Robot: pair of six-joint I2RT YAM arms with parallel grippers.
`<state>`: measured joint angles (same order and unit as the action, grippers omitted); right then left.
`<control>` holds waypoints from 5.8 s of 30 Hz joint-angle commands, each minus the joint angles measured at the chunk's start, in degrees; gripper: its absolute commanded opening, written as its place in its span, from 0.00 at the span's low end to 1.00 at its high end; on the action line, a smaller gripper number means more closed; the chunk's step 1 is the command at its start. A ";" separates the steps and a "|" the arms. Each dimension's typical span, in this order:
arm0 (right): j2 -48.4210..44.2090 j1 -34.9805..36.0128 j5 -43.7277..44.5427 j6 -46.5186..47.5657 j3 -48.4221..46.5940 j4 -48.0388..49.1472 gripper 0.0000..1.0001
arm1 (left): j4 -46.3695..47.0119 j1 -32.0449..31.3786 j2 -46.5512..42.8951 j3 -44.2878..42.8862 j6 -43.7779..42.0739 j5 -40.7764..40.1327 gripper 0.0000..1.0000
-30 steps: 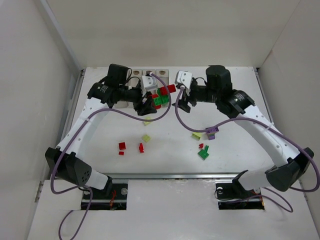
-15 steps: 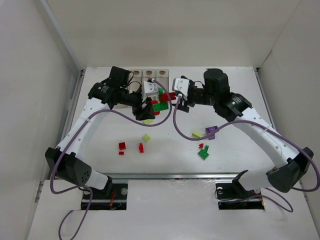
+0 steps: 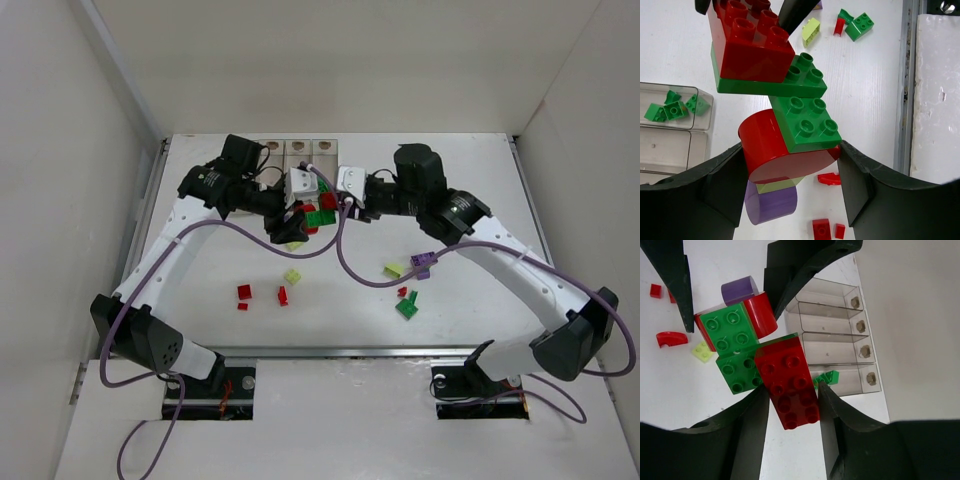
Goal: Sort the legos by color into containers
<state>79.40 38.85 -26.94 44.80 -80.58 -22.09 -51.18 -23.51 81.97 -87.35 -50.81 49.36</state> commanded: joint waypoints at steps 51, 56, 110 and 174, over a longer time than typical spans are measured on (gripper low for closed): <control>4.98 -6.07 4.88 -16.58 6.13 11.01 0.00 | 23.94 5.40 -4.89 31.20 6.16 -26.17 0.52; 4.45 -6.07 4.88 -16.58 6.66 11.01 0.00 | 22.88 5.40 -7.44 28.20 5.63 -21.25 0.80; -1.61 2.37 16.22 -22.38 3.14 14.88 0.00 | 18.66 4.87 9.43 -1.33 42.19 12.77 0.90; 42.37 -8.26 8.07 -66.33 -26.67 31.23 1.00 | 16.99 14.98 2.14 8.25 26.38 -14.05 0.00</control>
<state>133.08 33.50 -11.62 -21.23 -110.15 5.50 -32.10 -7.92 86.08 -76.16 -18.24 29.39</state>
